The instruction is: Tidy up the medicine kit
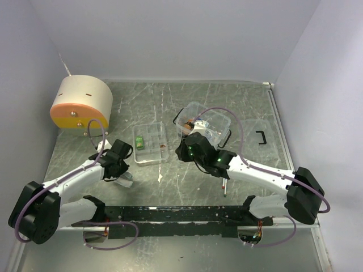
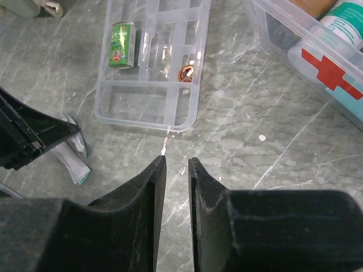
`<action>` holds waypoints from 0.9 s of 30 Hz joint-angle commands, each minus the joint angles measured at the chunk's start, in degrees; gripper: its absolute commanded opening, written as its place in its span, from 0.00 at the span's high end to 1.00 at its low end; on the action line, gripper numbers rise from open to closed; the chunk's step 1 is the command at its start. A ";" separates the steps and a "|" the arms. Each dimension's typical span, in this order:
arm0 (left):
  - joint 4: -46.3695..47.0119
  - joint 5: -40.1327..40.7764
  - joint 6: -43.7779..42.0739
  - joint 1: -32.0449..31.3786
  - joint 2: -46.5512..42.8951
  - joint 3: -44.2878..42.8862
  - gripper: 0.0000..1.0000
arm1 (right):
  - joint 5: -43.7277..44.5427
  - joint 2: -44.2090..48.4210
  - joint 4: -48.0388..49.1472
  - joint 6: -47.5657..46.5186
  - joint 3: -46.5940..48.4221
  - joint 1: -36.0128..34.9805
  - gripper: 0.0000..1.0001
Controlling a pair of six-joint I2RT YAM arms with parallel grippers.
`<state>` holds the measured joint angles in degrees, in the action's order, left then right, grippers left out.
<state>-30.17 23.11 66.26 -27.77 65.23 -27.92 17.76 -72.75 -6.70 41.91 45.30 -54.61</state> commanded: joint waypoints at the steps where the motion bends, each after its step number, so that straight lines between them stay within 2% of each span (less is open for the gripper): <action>1: -1.00 -1.52 -1.26 0.46 -0.66 -2.39 0.74 | 1.62 1.93 0.85 1.13 -0.50 -0.15 0.78; 6: -1.75 -4.91 0.91 0.46 -5.32 -3.78 0.72 | 2.10 2.58 0.81 1.69 -0.73 -0.15 0.79; 14: 2.32 -11.25 10.56 0.44 -7.36 -6.20 0.70 | 2.39 3.74 1.06 2.45 -2.00 -0.12 0.80; 20: 12.54 -14.63 22.09 0.37 -4.52 -3.23 0.70 | 2.62 5.33 2.15 2.10 -3.04 -0.13 0.80; 27: 9.10 -12.79 28.01 -2.04 1.92 -8.19 0.70 | 2.00 6.66 2.25 1.60 -4.00 -0.11 0.79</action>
<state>-20.93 10.17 88.01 -28.32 65.45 -32.47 18.87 -67.83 -6.07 43.70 42.61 -54.61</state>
